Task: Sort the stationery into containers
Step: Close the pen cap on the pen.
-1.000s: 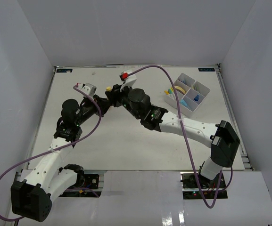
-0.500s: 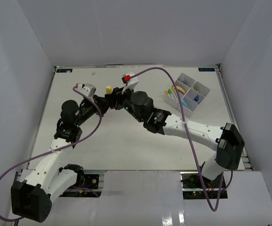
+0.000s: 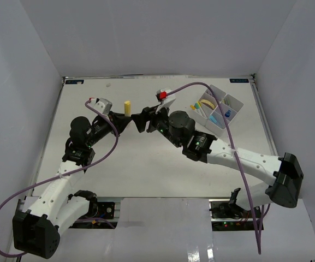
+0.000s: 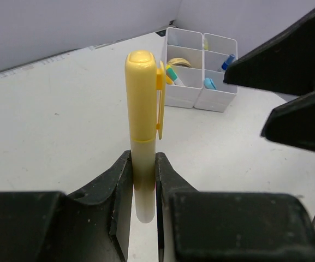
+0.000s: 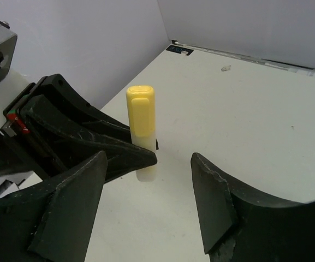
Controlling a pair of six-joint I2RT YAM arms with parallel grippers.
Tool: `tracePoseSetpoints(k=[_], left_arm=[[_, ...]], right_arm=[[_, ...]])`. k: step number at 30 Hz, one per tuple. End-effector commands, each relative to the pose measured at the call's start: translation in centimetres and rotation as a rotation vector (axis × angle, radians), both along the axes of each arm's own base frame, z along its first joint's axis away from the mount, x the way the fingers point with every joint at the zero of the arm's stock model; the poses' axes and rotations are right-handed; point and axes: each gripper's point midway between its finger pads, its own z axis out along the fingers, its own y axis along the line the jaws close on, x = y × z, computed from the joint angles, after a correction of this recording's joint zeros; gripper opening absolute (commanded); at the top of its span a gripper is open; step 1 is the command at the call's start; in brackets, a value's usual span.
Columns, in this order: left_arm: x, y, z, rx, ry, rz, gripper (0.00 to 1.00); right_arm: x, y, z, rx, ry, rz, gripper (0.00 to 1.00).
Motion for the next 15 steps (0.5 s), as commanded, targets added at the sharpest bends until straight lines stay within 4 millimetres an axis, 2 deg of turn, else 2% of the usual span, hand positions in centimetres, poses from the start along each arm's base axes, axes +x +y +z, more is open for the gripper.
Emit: tracePoseSetpoints(k=[1, 2, 4, 5, 7, 8, 9, 11, 13, 15], left_arm=[[-1.9, -1.3, 1.5, 0.013, -0.091, -0.126, 0.0], [-2.3, -1.6, 1.7, 0.02, -0.105, -0.155, 0.0], [-3.5, -2.4, 1.8, 0.023, -0.113, -0.245, 0.0], [-3.8, -2.7, 1.7, 0.024, -0.109, -0.276, 0.0], [-5.1, -3.6, 1.9, 0.022, -0.116, -0.377, 0.0], [-5.3, -3.9, 1.5, 0.022, -0.102, -0.405, 0.0], [-5.7, -4.1, 1.5, 0.016, -0.091, -0.436, 0.0], [-6.6, -4.6, 1.4, 0.01, -0.081, -0.513, 0.0], [-7.2, -4.9, 1.5, -0.003, -0.073, -0.556, 0.0], [-8.0, -5.1, 1.6, -0.017, -0.061, -0.609, 0.0]], right_arm=[[-1.5, -2.5, 3.5, 0.033, -0.104, 0.029, 0.7], [-2.1, -2.7, 3.1, 0.006, -0.118, 0.068, 0.73], [-3.0, -4.0, 4.3, -0.002, -0.173, 0.116, 0.76], [-3.3, -4.3, 4.0, -0.013, -0.186, 0.179, 0.77], [-4.0, -5.6, 5.1, 0.0, -0.236, 0.247, 0.77], [-3.4, -6.6, 5.3, -0.004, -0.255, 0.265, 0.77], [-4.4, -6.6, 5.2, -0.01, -0.276, 0.348, 0.77], [-4.5, -7.8, 5.5, -0.03, -0.335, 0.41, 0.77], [-4.0, -8.3, 5.3, -0.058, -0.372, 0.447, 0.77], [-5.1, -7.8, 5.7, -0.063, -0.411, 0.549, 0.77]])
